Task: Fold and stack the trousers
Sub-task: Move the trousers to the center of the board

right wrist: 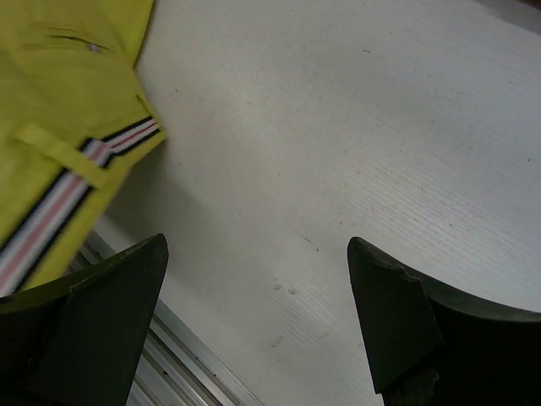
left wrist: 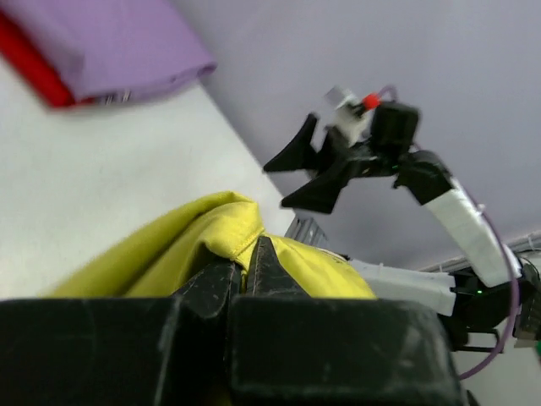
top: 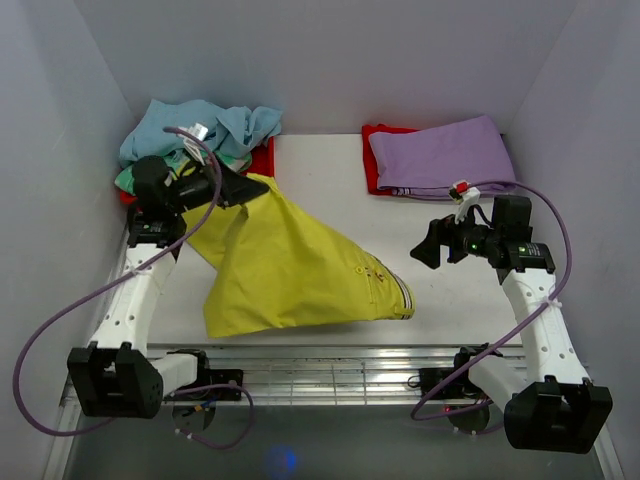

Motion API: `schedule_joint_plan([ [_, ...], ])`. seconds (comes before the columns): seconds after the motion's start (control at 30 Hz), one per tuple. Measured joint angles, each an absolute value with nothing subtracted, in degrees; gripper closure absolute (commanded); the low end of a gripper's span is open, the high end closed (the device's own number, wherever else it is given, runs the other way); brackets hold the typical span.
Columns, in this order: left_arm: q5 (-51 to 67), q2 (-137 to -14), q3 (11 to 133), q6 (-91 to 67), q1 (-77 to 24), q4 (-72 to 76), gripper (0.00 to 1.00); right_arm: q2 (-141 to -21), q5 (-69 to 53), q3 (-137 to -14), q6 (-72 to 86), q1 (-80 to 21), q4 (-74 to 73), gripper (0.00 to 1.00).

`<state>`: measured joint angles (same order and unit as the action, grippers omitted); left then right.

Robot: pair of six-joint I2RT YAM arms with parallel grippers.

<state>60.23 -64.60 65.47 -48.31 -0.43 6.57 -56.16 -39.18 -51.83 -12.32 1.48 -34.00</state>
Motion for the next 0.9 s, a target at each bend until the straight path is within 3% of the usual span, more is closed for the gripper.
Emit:
schedule_joint_plan([
  [0.2, 55.4, -74.8, 50.7, -40.8, -5.3, 3.4, 1.00, -57.7, -38.5, -50.8, -16.4, 1.5, -35.3, 0.08],
  [0.47, 49.6, -93.3, 56.1, -36.1, -5.8, 6.5, 1.00, -58.2, -37.5, -50.1, -30.2, 0.9, -39.6, 0.05],
  [0.57, 46.6, -97.9, 60.6, -33.4, -5.8, 4.6, 0.76, -57.6, -35.8, -47.5, -35.9, -2.5, -40.4, 0.03],
  [0.6, 45.8, -98.6, 62.0, -32.3, -5.8, 3.5, 0.52, -57.0, -34.7, -45.9, -37.4, -4.4, -40.1, 0.03],
  [0.7, 43.6, -100.4, 68.3, -28.1, -5.8, -1.6, 0.21, -55.3, -30.1, -40.8, -40.8, -12.3, -38.6, 0.00],
  [0.73, 42.9, -100.4, 70.7, -26.9, -5.8, -4.0, 0.13, -55.4, -28.7, -39.5, -41.4, -15.1, -38.0, 0.04],
  [0.9, 41.1, -98.4, 78.8, -18.1, -4.9, -15.2, 0.07, -59.2, -22.4, -37.7, -42.5, -25.0, -33.4, 0.05],
])
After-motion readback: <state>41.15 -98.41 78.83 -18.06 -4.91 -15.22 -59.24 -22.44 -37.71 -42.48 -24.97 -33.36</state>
